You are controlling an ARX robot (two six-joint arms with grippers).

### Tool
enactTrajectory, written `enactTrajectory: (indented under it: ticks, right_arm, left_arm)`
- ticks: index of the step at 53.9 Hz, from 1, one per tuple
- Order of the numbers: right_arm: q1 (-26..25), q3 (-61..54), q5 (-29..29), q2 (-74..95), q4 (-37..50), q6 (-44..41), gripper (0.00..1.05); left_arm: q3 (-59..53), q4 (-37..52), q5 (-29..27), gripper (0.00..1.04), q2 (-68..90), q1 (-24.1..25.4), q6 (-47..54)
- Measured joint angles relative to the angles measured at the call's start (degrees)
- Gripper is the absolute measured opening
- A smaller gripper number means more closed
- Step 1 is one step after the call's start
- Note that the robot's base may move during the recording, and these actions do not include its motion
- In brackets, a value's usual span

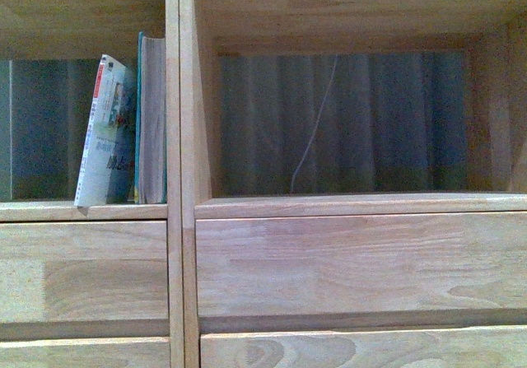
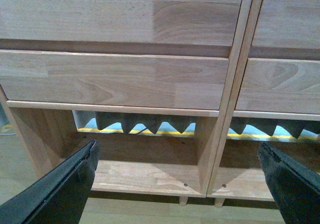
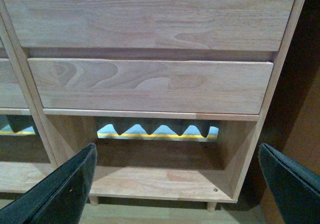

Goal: Organize books on shelf

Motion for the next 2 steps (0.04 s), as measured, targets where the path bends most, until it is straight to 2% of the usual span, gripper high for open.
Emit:
enactTrajectory:
  ticks: [2]
  right_arm:
    - [0.00, 0.00, 0.00, 0.00, 0.00, 0.00, 0.98]
  left_arm:
    - [0.00, 0.00, 0.00, 0.98, 0.00, 0.00, -0.02]
